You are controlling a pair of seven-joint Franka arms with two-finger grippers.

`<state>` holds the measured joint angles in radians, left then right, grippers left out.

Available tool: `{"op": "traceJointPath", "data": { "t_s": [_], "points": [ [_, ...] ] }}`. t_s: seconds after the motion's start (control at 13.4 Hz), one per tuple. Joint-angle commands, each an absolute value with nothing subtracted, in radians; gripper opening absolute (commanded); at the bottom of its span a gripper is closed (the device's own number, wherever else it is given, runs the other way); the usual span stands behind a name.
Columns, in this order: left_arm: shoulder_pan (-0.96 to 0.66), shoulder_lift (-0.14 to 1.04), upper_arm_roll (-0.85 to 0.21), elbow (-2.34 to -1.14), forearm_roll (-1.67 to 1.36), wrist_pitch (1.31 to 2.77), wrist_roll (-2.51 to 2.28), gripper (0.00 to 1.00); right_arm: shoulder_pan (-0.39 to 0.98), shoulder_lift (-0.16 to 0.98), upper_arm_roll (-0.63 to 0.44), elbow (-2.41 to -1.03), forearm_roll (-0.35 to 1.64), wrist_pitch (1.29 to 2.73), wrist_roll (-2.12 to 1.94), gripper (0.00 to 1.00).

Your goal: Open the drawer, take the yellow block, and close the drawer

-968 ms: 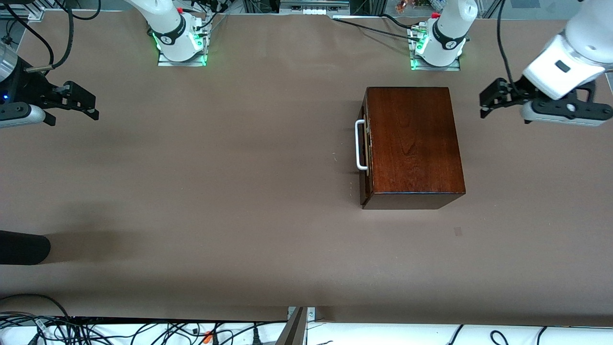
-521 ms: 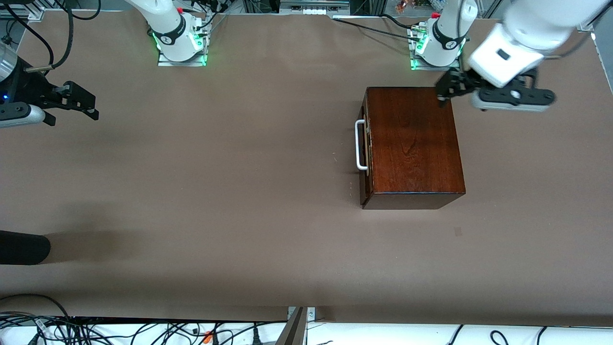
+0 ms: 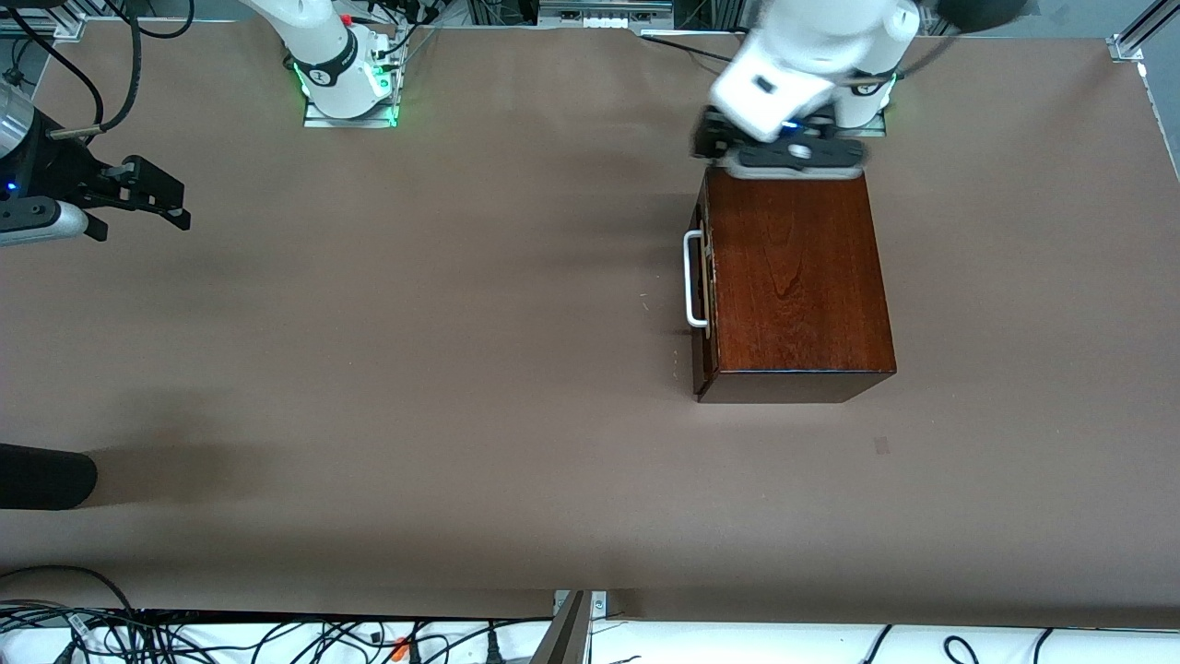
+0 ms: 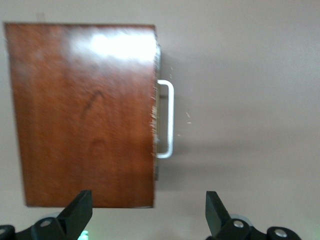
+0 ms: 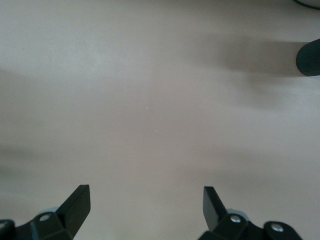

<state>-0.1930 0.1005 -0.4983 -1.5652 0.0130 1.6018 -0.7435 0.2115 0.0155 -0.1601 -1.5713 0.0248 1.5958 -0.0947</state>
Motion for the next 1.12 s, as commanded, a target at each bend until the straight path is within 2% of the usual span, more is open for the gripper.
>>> {"op": "traceJointPath", "data": {
  "t_s": [0.0, 0.22, 0.45, 1.04],
  "points": [
    [-0.319, 0.211, -0.512, -1.504, 0.119, 1.621, -0.920, 1.00, 0.206, 0.003, -0.156, -1.569, 0.025, 1.580, -0.097, 1.00],
    [-0.386, 0.328, -0.512, -1.462, 0.208, 1.624, -0.988, 1.00, 0.206, 0.003, -0.155, -1.568, 0.025, 1.580, -0.095, 1.00],
    [-0.405, 0.397, -0.509, -1.506, 0.290, 1.724, -1.063, 1.00, 0.206, 0.003, -0.152, -1.569, 0.025, 1.578, -0.097, 1.00],
    [-0.385, 0.448, -0.500, -1.660, 0.439, 1.835, -1.065, 1.00, 0.207, 0.002, -0.147, -1.568, 0.025, 1.578, -0.097, 1.00]
  ]
}}
